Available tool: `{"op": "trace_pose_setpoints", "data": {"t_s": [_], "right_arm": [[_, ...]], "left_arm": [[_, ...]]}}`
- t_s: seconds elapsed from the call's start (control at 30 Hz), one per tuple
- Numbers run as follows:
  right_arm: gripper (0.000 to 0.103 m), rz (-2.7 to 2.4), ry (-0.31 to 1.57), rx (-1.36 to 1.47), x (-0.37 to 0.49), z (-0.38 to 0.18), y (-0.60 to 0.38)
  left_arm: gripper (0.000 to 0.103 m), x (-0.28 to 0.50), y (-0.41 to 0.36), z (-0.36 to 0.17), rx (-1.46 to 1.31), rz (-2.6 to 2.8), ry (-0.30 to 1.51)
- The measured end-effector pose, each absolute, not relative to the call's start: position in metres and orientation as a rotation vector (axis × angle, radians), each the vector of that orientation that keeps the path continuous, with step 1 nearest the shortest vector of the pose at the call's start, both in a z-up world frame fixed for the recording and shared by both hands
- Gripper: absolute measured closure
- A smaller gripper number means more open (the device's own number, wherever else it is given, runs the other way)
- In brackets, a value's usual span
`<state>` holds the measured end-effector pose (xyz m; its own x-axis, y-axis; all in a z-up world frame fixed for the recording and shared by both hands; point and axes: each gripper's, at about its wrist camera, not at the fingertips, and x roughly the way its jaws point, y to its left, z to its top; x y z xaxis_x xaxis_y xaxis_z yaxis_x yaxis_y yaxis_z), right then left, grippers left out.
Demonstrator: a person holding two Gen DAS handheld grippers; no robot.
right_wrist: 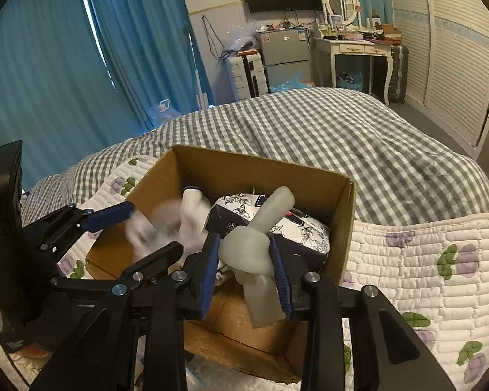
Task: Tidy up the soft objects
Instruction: 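Lower both held items into the box and open both tools, then grasp the white mask with the left tool while the right tool grasps the blue tissue pack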
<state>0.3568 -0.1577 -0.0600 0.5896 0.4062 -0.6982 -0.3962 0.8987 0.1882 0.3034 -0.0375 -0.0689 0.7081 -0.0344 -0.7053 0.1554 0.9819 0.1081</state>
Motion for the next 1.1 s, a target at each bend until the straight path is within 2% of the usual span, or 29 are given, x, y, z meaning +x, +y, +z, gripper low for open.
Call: {"op": "trace_pose_setpoints", "data": {"t_s": [0.07,0.1,0.23,0.47,0.57,0.63,0.7,0.77,0.83,0.87,1.1], "right_arm": [[0.058,0.446,0.796,0.008,0.353,-0.056,-0.159],[0.045,0.431,0.786,0.012,0.351,-0.052,-0.161],[0.043,0.413,0.736,0.029,0.330,-0.022,-0.170],[0.043,0.402,0.614,-0.011,0.260,0.063,-0.180],[0.038,0.392,0.555,-0.031,0.220,0.102,-0.186],[0.032,0.385,0.522,-0.039,0.195,0.122,-0.191],[0.027,0.392,0.498,-0.038,0.169,0.141,-0.195],[0.020,0.403,0.477,-0.034,0.148,0.154,-0.198],[0.006,0.414,0.450,-0.032,0.125,0.165,-0.201],[0.003,0.422,0.441,-0.031,0.117,0.167,-0.202],[0.000,0.465,0.422,-0.056,0.079,0.154,-0.204]], "left_arm": [[0.019,0.298,-0.036,-0.064,0.165,-0.089,0.751],[0.019,0.297,-0.035,-0.061,0.162,-0.089,0.745],[0.019,0.281,-0.034,-0.036,0.166,-0.072,0.701],[0.019,0.205,-0.035,0.058,0.164,-0.068,0.521],[0.019,0.166,-0.036,0.095,0.170,-0.062,0.437],[0.010,0.144,-0.034,0.112,0.163,-0.054,0.393],[0.006,0.114,-0.031,0.130,0.150,-0.054,0.327],[0.006,0.098,-0.027,0.140,0.147,-0.054,0.309],[0.006,0.084,-0.022,0.147,0.125,-0.065,0.309],[0.006,0.077,-0.020,0.148,0.109,-0.071,0.312],[0.006,0.056,-0.008,0.124,0.069,-0.060,0.362]]}}
